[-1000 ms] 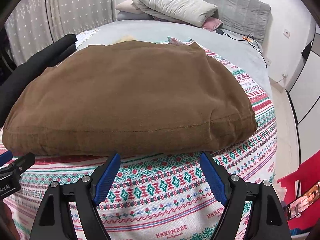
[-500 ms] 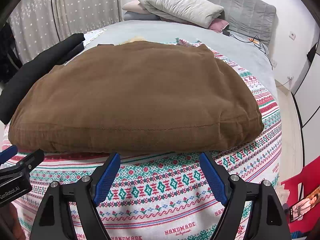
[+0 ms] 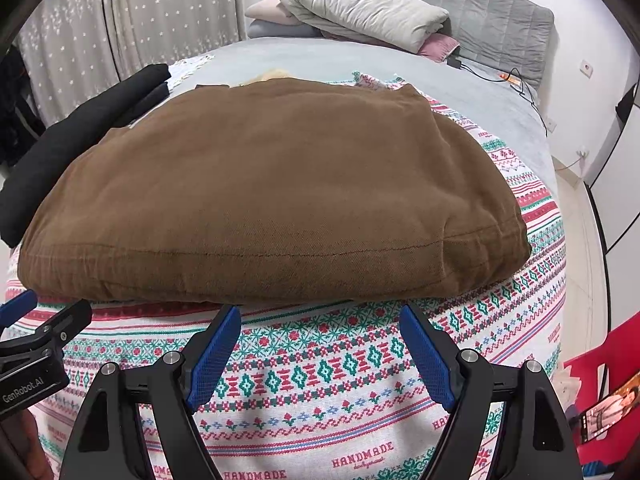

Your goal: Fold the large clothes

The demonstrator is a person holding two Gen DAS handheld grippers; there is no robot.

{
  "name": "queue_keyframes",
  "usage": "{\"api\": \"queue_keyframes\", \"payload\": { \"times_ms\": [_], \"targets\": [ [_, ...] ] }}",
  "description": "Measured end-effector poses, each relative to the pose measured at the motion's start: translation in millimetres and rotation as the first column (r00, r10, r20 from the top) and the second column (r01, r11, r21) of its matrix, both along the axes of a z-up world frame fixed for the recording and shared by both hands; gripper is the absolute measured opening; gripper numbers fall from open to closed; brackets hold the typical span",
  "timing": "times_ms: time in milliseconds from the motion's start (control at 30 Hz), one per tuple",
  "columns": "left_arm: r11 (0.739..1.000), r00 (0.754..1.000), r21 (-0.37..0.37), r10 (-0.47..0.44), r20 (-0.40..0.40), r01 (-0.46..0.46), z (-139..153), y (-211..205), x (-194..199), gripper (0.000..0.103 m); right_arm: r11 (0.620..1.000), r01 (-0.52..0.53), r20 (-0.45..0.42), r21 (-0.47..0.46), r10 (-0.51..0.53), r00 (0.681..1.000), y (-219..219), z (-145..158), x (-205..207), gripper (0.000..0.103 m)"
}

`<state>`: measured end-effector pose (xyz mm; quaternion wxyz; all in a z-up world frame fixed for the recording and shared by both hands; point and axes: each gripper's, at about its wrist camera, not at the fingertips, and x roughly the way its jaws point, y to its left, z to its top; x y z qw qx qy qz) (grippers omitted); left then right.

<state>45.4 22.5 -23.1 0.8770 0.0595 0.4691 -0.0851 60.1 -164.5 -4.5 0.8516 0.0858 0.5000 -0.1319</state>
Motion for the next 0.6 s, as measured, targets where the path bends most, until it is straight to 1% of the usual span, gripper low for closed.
{"api": "queue_keyframes", "payload": {
  "times_ms": [600],
  "targets": [
    [1.0, 1.0, 0.007, -0.001, 0.001, 0.001, -1.4, -3.4, -1.2, 0.102, 1.0, 0.0, -0.004, -0.002, 0.0, 1.0, -1.8, -0.2, -0.5, 0.083]
  ]
}}
